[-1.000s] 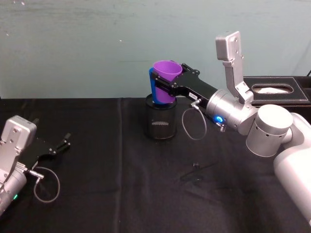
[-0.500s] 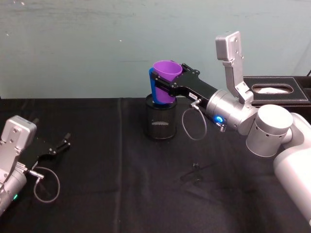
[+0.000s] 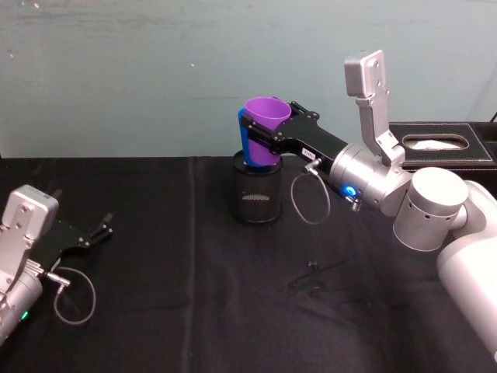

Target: Pick up one cup with a gripper and tap it against the other cup.

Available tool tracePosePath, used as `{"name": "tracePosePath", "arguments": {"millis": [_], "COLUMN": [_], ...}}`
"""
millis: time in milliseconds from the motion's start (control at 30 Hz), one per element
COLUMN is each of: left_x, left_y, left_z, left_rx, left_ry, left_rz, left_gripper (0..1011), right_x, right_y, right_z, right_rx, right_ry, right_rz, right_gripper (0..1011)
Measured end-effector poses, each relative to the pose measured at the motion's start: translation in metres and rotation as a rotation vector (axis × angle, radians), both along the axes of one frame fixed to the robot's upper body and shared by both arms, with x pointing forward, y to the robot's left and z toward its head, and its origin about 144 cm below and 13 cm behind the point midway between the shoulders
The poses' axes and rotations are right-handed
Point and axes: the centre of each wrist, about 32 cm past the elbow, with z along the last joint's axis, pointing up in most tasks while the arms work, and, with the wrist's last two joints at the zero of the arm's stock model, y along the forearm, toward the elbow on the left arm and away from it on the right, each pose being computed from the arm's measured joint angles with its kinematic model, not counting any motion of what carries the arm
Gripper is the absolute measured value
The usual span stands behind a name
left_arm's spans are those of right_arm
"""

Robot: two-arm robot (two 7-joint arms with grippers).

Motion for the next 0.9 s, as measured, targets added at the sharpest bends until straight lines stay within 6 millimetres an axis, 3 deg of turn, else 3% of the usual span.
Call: {"name": "tracePosePath", "arguments": {"millis": [900], "left_x": [0.0000], "left_y": [0.0000], "left_z": [0.0000], "left_rx": [0.000], "left_ry": [0.000], "left_rz": [0.000], "left_gripper": [1000], "right_x": [0.0000], "right_y": [0.0000], "right_z": [0.0000], "right_rx": [0.000], "right_ry": [0.000], "right_rz": [0.000], "right_gripper": [741]}}
